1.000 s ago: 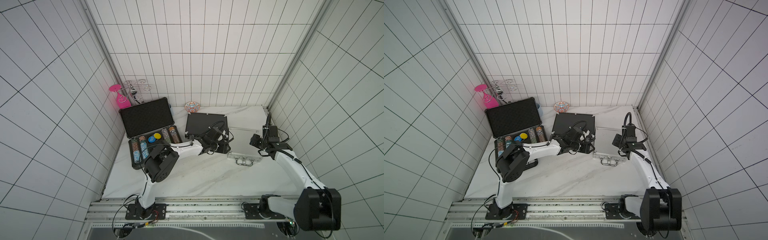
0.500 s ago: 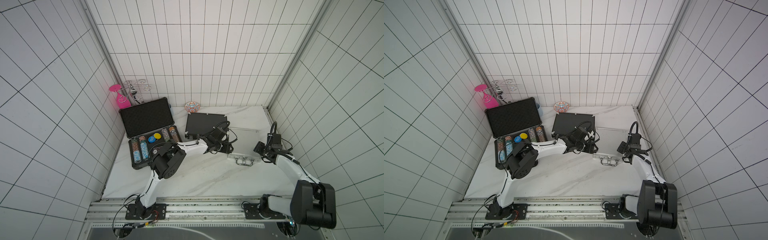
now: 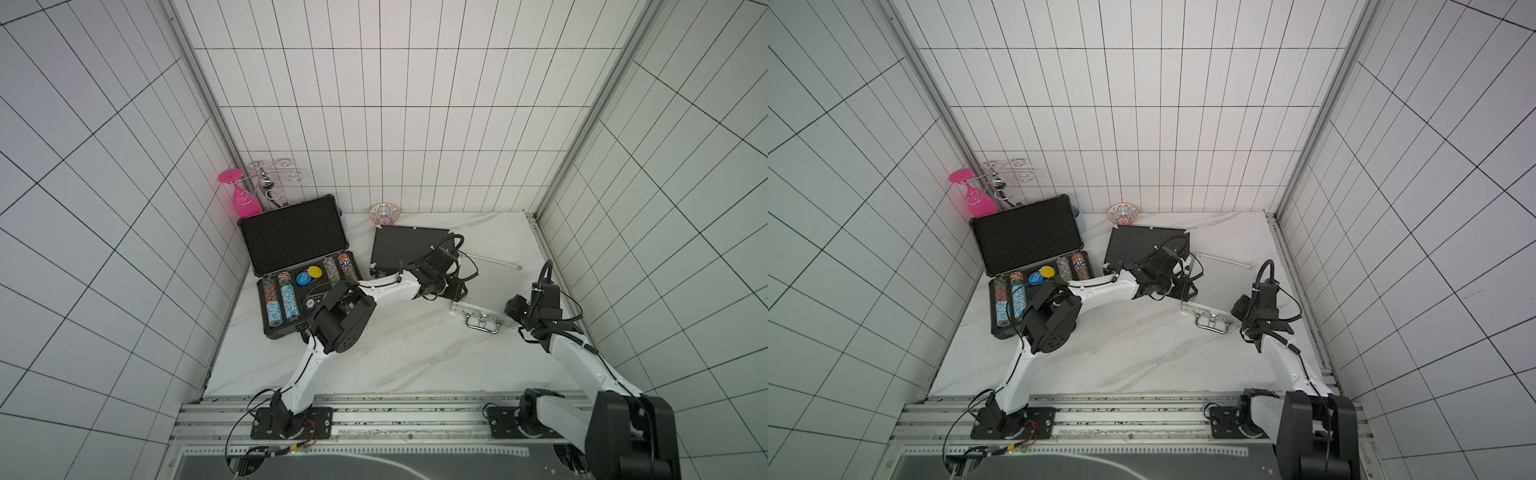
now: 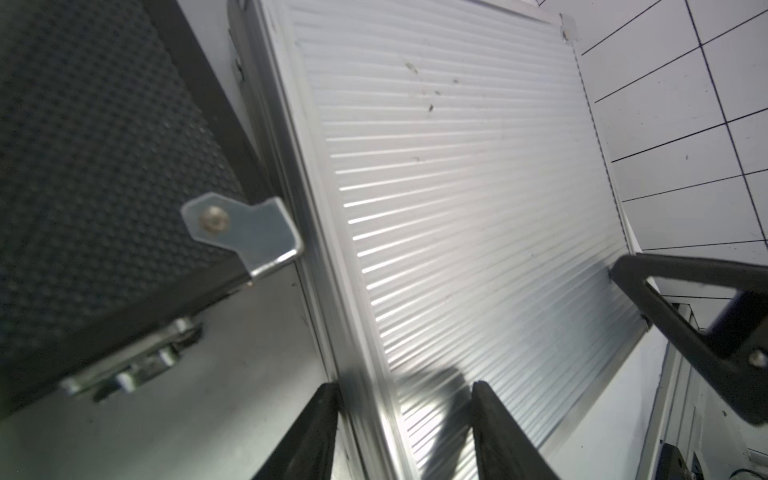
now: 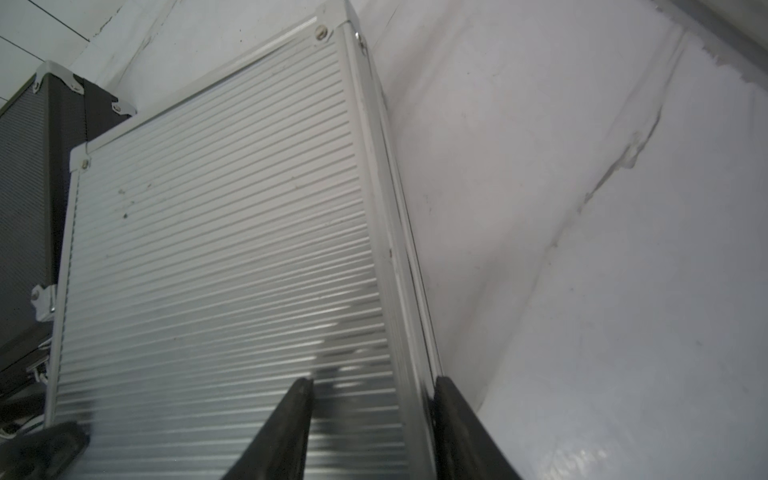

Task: Close the poker set cases
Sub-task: Adjust the poker set case at the center of the board.

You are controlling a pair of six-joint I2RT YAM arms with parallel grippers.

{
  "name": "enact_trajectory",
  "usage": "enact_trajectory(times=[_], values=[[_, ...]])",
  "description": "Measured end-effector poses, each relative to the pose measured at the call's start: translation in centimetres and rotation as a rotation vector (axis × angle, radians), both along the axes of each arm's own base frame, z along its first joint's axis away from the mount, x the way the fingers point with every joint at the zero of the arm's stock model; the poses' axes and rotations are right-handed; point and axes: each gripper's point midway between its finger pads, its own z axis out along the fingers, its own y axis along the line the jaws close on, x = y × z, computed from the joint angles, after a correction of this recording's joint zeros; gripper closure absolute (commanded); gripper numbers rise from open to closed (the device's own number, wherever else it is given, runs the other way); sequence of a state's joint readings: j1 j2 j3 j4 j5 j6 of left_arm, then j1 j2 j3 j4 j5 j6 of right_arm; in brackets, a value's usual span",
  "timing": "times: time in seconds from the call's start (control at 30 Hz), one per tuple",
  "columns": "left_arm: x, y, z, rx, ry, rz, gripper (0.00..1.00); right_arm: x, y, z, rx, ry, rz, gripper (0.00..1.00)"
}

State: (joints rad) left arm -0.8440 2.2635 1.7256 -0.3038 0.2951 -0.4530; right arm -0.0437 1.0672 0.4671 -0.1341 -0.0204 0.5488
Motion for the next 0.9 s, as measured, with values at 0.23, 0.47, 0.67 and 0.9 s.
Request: enact_trajectory(times=[0.23, 0.47, 0.67, 0.9], values=[[0.6, 0.2, 0.0, 0.007, -0.017, -0.001, 0.49, -0.7, 1.2, -0.2, -0.013, 0.026, 0.01, 0.39], [-0.2, 0.7, 0.0, 0.016, -0.05, 0.009, 0.47, -1.5, 1.1, 0.5, -0.09, 0.095, 0.053, 0.38], [-0.6, 0.9, -0.2, 0.023, -0.077, 0.021, 0.53, -0.4, 3.0, 3.4, -0.187, 0.085, 0.163, 0.43], [-0.6, 1.4, -0.3, -0.008, -0.112, 0.05, 0.57, 2.3, 6.0, 4.1, -0.254, 0.111, 0.317, 0.55]])
